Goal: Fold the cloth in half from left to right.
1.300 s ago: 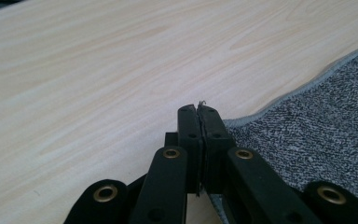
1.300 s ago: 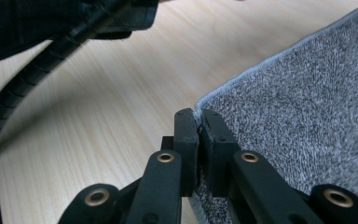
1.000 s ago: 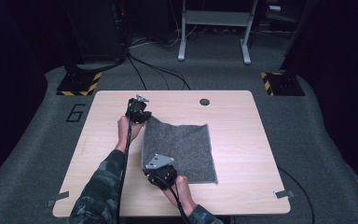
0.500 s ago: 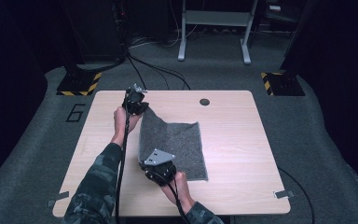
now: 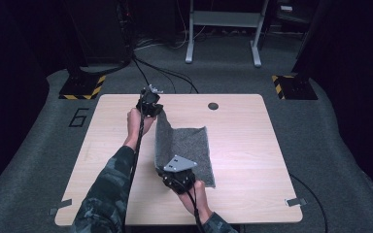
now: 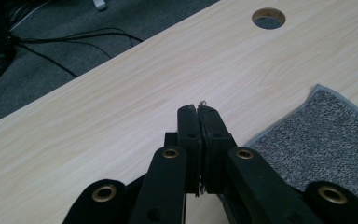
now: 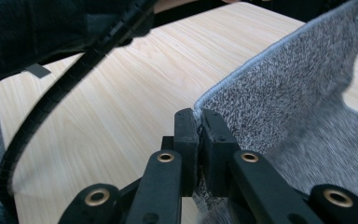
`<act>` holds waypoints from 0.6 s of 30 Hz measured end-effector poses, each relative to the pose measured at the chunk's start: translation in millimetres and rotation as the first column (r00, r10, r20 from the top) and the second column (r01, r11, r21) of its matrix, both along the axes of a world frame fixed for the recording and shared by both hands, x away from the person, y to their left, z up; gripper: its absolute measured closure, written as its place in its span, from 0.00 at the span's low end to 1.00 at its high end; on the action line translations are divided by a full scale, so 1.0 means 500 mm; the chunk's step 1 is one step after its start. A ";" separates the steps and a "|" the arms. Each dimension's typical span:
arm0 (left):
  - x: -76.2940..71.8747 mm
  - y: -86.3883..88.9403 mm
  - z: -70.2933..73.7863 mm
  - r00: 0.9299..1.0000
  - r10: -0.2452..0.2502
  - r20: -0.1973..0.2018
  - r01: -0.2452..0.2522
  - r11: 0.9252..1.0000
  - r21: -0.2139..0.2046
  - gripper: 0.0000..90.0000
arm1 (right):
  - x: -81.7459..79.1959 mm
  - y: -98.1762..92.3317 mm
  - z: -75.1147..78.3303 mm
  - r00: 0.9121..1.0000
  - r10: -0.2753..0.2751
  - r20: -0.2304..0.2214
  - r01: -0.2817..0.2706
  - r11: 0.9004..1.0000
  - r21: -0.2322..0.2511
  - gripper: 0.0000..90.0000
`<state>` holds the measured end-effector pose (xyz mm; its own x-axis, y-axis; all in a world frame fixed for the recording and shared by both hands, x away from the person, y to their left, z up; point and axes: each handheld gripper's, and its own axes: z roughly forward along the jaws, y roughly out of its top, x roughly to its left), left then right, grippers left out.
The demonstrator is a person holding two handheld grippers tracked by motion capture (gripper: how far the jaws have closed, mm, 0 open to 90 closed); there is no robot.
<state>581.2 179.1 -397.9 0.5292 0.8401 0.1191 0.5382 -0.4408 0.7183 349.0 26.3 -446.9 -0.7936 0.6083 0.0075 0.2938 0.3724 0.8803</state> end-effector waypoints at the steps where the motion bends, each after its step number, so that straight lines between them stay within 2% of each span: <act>1: 0.001 -0.006 -0.001 1.000 -0.002 0.002 0.002 1.000 -0.001 0.98 | 0.000 -0.007 -0.003 1.000 -0.007 -0.006 0.007 1.000 0.007 0.95; 9: 0.008 -0.056 -0.017 1.000 -0.028 -0.011 0.028 1.000 0.002 0.98 | -0.004 -0.065 -0.020 0.998 -0.055 -0.020 0.055 0.998 0.009 0.95; 18: 0.015 -0.114 -0.033 0.997 -0.069 -0.024 0.069 0.998 0.012 0.98 | -0.009 -0.117 -0.044 0.994 -0.103 -0.038 0.103 0.995 -0.012 0.95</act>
